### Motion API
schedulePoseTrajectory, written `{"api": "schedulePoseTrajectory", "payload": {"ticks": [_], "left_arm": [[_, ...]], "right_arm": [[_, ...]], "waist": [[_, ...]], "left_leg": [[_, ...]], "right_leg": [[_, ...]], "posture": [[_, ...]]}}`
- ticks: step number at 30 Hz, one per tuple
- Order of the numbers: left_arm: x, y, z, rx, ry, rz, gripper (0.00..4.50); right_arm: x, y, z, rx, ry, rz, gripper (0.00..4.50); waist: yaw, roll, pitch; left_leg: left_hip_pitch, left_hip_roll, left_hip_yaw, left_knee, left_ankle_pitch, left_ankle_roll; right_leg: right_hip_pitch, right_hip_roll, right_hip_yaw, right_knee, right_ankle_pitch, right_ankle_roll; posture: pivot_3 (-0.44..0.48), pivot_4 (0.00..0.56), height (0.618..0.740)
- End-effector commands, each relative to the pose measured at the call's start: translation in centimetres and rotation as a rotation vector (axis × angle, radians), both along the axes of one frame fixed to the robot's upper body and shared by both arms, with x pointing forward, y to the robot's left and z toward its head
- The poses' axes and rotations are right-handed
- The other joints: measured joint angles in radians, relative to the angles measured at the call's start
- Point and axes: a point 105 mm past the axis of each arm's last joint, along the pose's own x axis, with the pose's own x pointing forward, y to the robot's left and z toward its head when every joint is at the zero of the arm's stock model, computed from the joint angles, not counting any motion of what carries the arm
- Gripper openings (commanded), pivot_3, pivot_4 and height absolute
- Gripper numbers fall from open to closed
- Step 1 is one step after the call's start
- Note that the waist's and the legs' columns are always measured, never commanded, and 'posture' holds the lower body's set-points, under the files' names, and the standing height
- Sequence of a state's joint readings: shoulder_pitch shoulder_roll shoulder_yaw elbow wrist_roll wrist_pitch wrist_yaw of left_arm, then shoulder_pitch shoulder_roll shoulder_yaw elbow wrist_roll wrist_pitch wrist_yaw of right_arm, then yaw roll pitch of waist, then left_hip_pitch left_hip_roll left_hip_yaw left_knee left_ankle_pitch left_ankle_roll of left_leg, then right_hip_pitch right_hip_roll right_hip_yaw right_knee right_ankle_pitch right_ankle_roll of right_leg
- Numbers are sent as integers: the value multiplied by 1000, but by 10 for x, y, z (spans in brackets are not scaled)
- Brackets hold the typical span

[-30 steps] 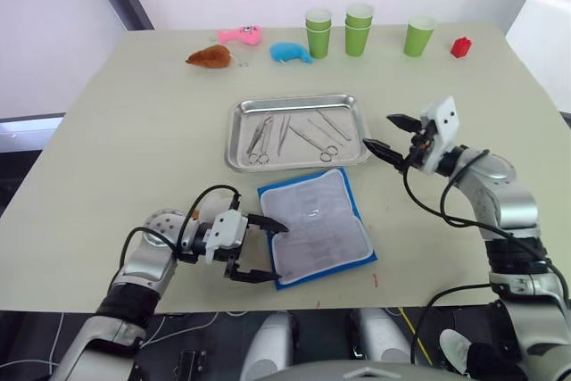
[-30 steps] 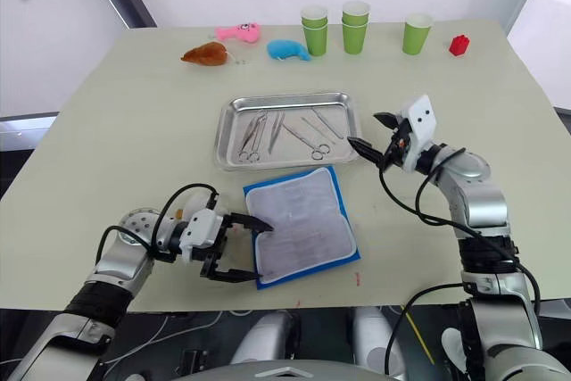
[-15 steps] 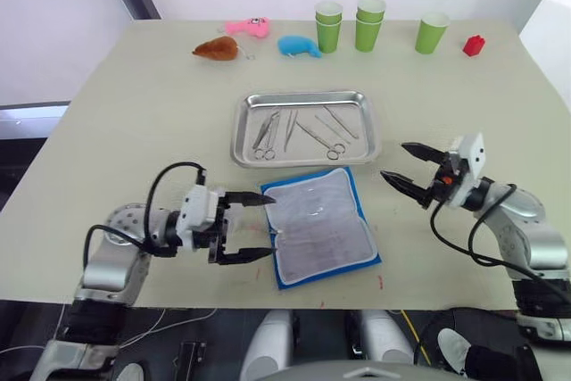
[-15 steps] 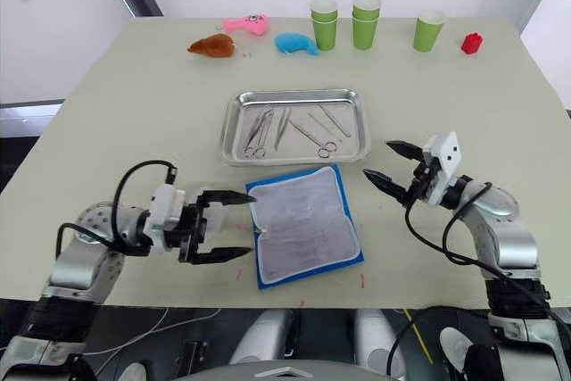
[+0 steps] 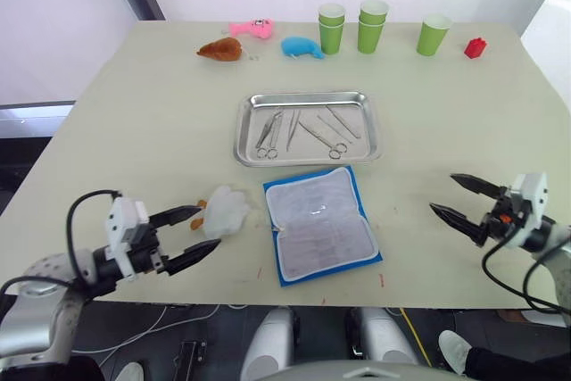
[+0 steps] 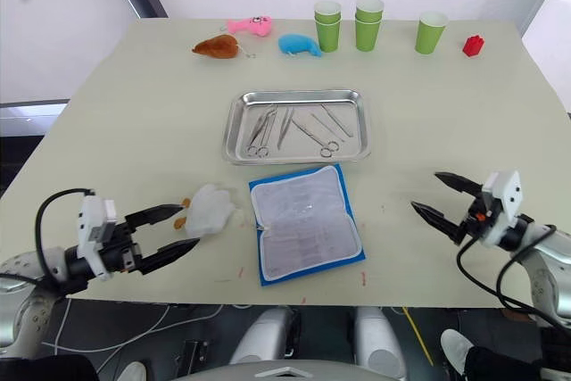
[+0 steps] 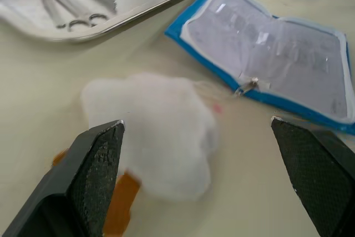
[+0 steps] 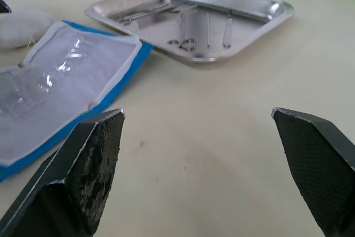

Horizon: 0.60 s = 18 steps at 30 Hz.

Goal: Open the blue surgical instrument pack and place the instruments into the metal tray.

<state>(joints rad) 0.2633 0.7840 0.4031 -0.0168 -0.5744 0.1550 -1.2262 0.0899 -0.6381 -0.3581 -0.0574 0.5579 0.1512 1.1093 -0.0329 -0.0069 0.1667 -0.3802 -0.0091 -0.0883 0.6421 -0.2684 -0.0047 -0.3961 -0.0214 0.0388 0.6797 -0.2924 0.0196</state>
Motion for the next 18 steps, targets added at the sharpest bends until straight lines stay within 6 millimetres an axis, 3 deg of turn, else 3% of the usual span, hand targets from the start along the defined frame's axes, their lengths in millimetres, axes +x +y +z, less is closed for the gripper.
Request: {"api": "schedulePoseTrajectory", "payload": {"ticks": [1, 7, 18], "left_arm": [[-8, 19, 1, 33, -23, 30, 4500], [-15, 46, -2, 93, -27, 168, 4500], [-31, 68, -7, 158, -12, 240, 4500]], "right_arm": [[-12, -14, 9, -3, -15, -8, 4451], [-36, -41, 7, -26, 34, -55, 4451], [-52, -60, 11, -64, 47, -62, 4451]], "waist": [[0, 0, 0], [1, -1, 0], [0, -1, 0]], "left_leg": [[0, 0, 0, 0, 0, 0], [1, 0, 0, 2, 0, 0], [1, 0, 2, 5, 0, 0]], "right_leg": [[0, 0, 0, 0, 0, 0], [2, 0, 0, 0, 1, 2], [2, -1, 1, 0, 3, 3]], "posture": [[0, 150, 740], [0, 150, 740], [0, 150, 740]]}}
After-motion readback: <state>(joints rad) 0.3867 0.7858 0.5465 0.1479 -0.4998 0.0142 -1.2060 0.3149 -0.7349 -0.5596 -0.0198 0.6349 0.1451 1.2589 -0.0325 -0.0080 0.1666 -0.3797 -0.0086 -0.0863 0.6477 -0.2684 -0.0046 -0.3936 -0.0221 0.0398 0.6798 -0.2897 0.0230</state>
